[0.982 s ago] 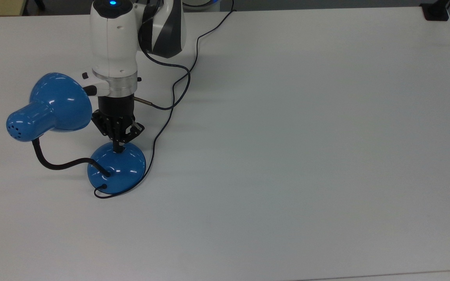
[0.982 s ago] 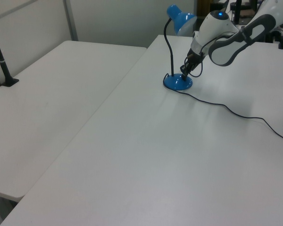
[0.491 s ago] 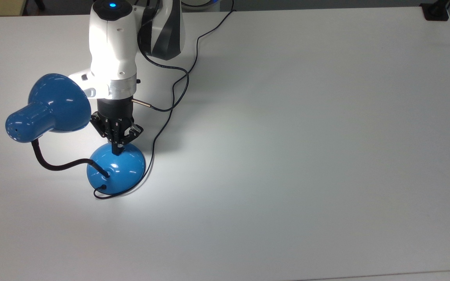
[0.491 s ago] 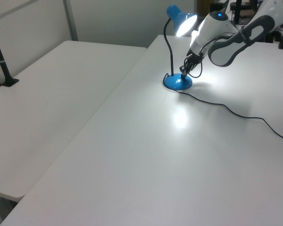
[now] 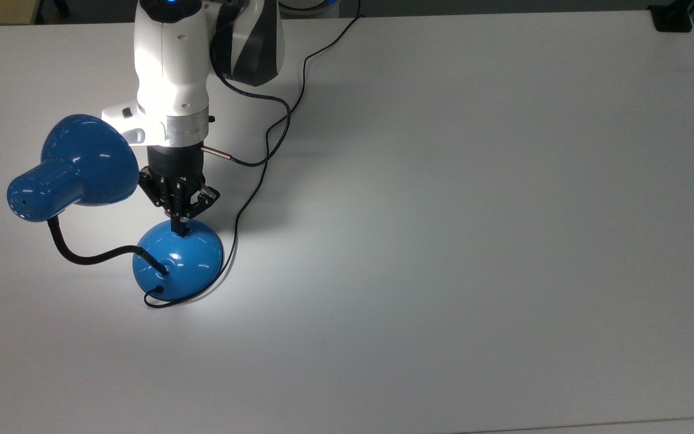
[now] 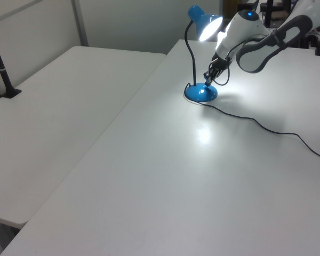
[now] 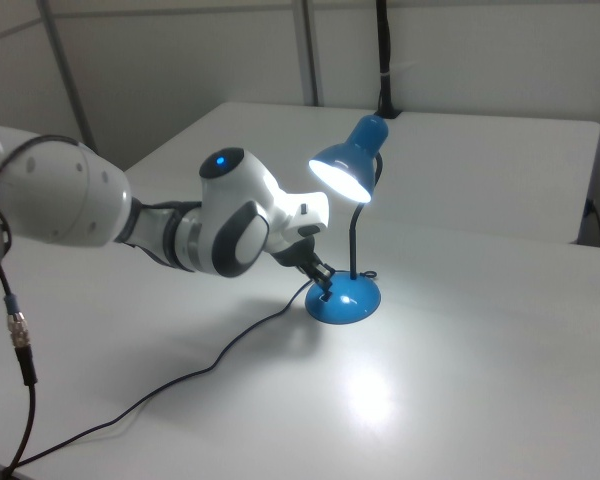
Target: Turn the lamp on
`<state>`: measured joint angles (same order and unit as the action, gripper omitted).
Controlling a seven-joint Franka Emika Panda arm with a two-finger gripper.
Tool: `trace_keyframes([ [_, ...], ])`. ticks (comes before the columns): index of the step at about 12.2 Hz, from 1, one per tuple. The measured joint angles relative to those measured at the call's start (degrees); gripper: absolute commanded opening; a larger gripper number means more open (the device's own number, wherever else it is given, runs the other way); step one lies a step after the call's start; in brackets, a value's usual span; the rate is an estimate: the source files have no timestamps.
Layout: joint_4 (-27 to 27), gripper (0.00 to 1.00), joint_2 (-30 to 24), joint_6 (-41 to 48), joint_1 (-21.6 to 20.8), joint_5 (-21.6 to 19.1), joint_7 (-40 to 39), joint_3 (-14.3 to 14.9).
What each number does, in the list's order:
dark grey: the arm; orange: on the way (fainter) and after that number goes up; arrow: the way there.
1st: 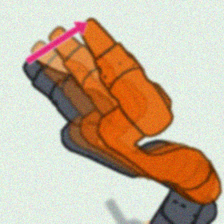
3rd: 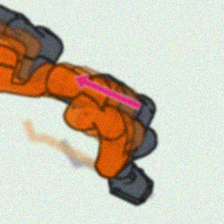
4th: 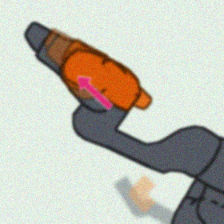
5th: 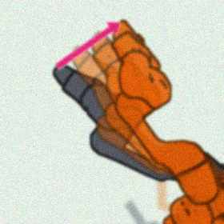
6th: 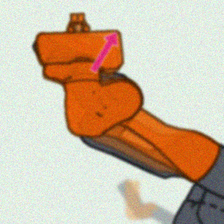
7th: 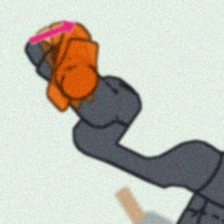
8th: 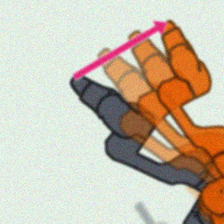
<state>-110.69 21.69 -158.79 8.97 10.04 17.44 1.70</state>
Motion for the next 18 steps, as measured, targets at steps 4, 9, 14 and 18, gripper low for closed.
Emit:
trace_keyframes([
  [4, -0.08, 0.07, -7.92, 19.77, -0.42, 0.04, 0.00, -6.12],
  [9, 7.55, 0.55, -13.82, 46.90, -7.42, -0.93, -4.93, -8.78],
  [14, 12.93, 1.00, -19.82, 60.11, -11.04, -5.57, -13.04, -6.70],
  [18, 12.91, 1.00, -23.24, 62.54, -15.83, -5.58, -13.53, -2.48],
])
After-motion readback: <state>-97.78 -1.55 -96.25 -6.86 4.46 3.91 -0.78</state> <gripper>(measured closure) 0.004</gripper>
